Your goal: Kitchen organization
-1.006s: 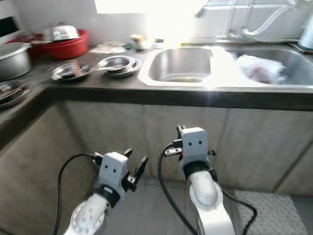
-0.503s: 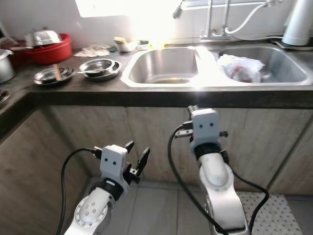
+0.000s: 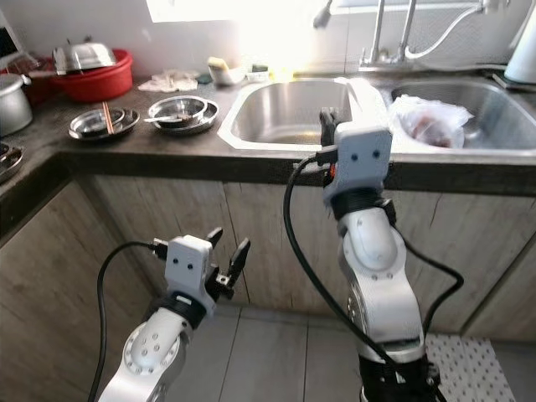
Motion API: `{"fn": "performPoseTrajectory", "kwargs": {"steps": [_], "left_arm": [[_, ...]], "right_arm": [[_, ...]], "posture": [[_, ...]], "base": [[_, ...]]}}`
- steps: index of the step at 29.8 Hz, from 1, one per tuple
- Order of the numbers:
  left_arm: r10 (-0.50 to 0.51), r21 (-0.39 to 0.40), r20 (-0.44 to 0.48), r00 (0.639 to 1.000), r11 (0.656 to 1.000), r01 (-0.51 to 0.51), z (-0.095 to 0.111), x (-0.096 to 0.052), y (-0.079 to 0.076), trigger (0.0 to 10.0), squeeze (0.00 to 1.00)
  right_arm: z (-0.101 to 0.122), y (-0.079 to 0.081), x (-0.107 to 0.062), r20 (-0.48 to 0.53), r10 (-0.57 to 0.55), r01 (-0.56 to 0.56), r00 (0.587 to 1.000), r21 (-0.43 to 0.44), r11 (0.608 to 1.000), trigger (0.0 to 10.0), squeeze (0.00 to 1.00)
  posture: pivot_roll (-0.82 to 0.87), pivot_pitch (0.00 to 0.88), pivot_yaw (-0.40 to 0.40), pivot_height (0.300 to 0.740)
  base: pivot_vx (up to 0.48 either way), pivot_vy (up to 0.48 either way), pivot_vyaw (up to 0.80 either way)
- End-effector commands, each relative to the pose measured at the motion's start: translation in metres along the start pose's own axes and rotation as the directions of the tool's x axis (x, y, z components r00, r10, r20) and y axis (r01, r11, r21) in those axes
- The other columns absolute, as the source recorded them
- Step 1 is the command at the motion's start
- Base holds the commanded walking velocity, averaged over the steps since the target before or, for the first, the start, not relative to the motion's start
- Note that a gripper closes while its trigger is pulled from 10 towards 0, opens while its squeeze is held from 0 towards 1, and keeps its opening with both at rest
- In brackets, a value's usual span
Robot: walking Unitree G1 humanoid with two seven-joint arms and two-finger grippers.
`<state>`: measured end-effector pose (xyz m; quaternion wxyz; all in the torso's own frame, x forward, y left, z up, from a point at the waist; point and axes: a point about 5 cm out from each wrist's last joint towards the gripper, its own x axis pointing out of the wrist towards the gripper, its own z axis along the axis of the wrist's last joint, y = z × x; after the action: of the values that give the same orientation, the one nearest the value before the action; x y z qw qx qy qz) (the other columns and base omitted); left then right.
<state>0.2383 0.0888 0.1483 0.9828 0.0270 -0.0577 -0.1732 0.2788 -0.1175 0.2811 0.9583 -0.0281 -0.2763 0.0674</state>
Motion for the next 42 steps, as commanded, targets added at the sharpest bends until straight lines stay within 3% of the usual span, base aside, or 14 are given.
{"fn": "performPoseTrajectory", "kwargs": {"steps": [1, 26, 35, 42], "left_arm": [[0.010, 0.018, 0.008, 1.000, 1.000, -0.010, 0.002, 0.001, 0.003, 10.0, 0.00], [0.008, 0.018, 0.019, 1.000, 1.000, -0.009, 0.005, 0.003, 0.004, 10.0, 0.00], [0.008, 0.018, 0.022, 1.000, 1.000, -0.008, 0.006, 0.004, 0.003, 10.0, 0.00], [0.006, 0.020, 0.013, 1.000, 1.000, -0.007, 0.003, 0.003, 0.003, 10.0, 0.00]], "right_arm": [[0.009, -0.001, 0.003, 0.045, 0.004, -0.005, 0.999, 0.011, 1.000, 10.0, 0.00], [0.016, -0.001, 0.018, 0.096, 0.040, -0.040, 0.995, 0.005, 0.999, 10.0, 0.00], [0.005, 0.006, 0.016, 0.048, 0.081, -0.083, 0.996, 0.028, 0.996, 10.0, 0.00], [-0.002, 0.003, 0.014, 0.017, 0.077, -0.077, 0.997, 0.053, 0.996, 10.0, 0.00]], "posture": [[0.07, 0.040, 0.024, 0.740], [0.08, 0.045, 0.020, 0.740], [0.08, 0.045, 0.019, 0.740], [0.07, 0.045, 0.020, 0.740]], "base": [[0.292, 0.000, 0.00], [0.318, 0.000, 0.00], [0.331, 0.000, 0.53], [0.329, 0.000, 0.00]]}}
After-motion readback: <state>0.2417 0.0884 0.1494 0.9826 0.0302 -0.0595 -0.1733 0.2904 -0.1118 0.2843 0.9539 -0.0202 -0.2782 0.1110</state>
